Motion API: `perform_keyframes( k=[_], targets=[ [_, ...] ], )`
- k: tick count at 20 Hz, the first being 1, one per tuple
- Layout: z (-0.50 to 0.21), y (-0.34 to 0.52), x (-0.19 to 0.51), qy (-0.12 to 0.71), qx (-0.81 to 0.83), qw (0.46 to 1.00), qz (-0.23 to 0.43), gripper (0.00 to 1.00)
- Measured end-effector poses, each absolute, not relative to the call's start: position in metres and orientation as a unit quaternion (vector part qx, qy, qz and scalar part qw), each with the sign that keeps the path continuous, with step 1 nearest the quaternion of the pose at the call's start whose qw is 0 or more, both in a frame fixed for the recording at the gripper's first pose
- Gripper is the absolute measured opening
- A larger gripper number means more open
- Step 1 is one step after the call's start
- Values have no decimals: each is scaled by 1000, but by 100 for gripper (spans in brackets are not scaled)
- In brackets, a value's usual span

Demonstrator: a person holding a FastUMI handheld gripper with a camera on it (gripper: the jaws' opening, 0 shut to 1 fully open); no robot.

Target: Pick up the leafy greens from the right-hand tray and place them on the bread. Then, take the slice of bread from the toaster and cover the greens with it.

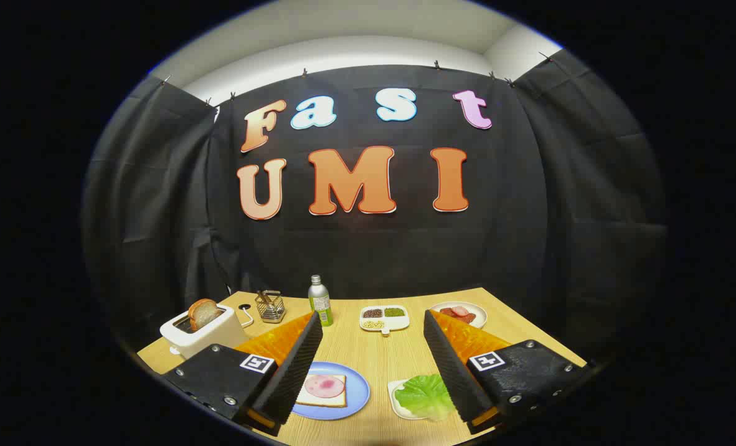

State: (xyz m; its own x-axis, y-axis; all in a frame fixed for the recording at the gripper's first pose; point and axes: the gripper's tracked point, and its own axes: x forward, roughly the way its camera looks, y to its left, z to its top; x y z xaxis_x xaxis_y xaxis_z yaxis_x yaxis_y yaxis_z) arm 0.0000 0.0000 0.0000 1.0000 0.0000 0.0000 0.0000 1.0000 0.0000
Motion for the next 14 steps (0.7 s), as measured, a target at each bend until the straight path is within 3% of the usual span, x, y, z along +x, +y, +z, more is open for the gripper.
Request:
perform_keyframes(
  k=[14],
  targets=[
    [-3,-1,-15,4,2,1000,-6,98]
  ],
)
